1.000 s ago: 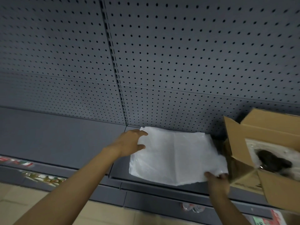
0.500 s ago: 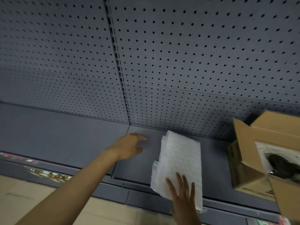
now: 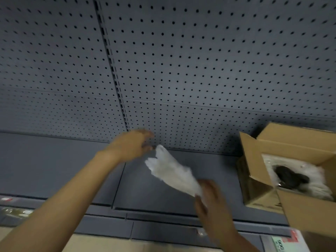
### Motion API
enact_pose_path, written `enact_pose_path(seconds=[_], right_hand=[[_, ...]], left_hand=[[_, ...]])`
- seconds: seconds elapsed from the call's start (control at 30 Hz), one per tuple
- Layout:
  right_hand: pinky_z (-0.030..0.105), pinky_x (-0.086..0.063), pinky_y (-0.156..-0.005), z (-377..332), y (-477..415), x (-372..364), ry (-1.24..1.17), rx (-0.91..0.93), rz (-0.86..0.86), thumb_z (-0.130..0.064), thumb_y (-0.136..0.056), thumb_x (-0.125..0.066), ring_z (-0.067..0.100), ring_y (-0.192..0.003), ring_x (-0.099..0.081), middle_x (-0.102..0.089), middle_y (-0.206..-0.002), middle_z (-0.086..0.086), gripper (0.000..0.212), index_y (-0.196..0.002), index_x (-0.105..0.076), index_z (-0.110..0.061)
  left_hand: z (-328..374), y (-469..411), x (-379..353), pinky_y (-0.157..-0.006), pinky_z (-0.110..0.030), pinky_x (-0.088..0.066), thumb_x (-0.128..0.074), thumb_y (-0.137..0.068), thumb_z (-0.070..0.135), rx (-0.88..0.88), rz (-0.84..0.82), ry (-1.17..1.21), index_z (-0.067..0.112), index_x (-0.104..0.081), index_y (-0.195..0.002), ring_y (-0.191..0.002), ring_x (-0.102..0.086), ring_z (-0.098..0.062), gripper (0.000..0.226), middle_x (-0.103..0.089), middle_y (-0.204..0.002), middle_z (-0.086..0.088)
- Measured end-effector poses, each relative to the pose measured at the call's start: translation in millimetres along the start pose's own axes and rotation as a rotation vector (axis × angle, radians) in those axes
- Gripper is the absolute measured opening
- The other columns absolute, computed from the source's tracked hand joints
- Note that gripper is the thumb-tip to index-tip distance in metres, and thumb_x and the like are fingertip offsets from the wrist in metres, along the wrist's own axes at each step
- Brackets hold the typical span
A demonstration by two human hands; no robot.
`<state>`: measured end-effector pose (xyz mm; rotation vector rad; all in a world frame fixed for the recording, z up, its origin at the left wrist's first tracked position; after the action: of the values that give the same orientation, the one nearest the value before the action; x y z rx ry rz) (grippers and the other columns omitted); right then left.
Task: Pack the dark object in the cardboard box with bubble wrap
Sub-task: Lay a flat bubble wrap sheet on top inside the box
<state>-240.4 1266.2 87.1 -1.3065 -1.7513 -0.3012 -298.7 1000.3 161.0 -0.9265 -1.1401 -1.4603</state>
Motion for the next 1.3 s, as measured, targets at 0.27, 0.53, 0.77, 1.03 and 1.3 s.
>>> enact_pose_path(seconds=[0.27, 0.53, 0.77, 1.03, 1.3], right_hand=[[0.02, -0.055, -0.067, 1, -43, 146, -0.832, -0.405, 0.364, 0.002, -0.087, -0.056, 0.004, -0.089, -0.067, -0.07, -0.098, -0.022, 0.046, -0.106, -0.059, -0.04], [0.036, -0.061, -0.069, 44, -23, 217, -1.123, -0.519, 0.396, 0.0, -0.088, -0.043, 0.022, -0.096, -0.07, -0.07, -0.114, 0.004, 0.044, -0.126, -0.055, -0.019], [0.035, -0.055, -0.074, 119, 2, 267, -0.738, -0.699, 0.534, -0.002, -0.088, -0.06, 0.028, -0.105, -0.063, -0.06, -0.124, 0.015, 0.053, -0.131, -0.042, -0.027], [0.039, -0.05, -0.093, 231, 11, 332, -0.4, -0.609, 0.369, -0.004, -0.088, -0.063, 0.028, -0.105, -0.063, -0.066, -0.116, 0.012, 0.023, -0.102, -0.07, -0.022], [0.009, -0.048, -0.082, 366, -6, 361, 0.111, -0.47, -0.113, -0.006, -0.088, -0.06, 0.006, -0.083, -0.062, -0.072, -0.096, -0.003, 0.037, -0.102, -0.067, -0.039]], left_hand=[[49, -2, 89, -0.099, -0.027, -0.038, -0.036, -0.088, 0.064, -0.143, 0.236, 0.74, 0.037, -0.052, -0.133, -0.116, -0.051, -0.004, 0.054, -0.053, -0.133, 0.017], [100, -19, 41, -0.091, -0.027, -0.055, -0.07, -0.067, 0.066, -0.239, -0.207, 1.209, 0.041, -0.049, -0.132, -0.114, -0.063, -0.006, 0.073, -0.065, -0.127, 0.016], [184, -56, 37, -0.072, -0.032, -0.059, -0.069, -0.086, 0.024, -0.124, -0.12, 1.338, 0.023, -0.052, -0.13, -0.092, -0.071, -0.017, 0.048, -0.069, -0.115, -0.003], [286, -101, -5, -0.082, -0.029, -0.051, -0.068, -0.088, 0.018, -0.187, -0.075, 0.988, 0.028, -0.032, -0.139, -0.097, -0.065, -0.019, 0.063, -0.067, -0.105, -0.009], [378, -141, -64, -0.096, -0.023, -0.042, -0.065, -0.09, 0.023, -0.238, -0.172, 0.543, 0.042, -0.002, -0.149, -0.122, -0.043, -0.008, 0.089, -0.034, -0.15, 0.005]])
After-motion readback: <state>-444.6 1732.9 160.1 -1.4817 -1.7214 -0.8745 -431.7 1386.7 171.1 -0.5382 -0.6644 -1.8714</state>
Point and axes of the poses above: each hand's wrist, its own y-axis away from the middle knuckle, its own x-axis out of the back of the hand, z = x × y, the point moved 4 cm from there along -y, towards the middle knuckle
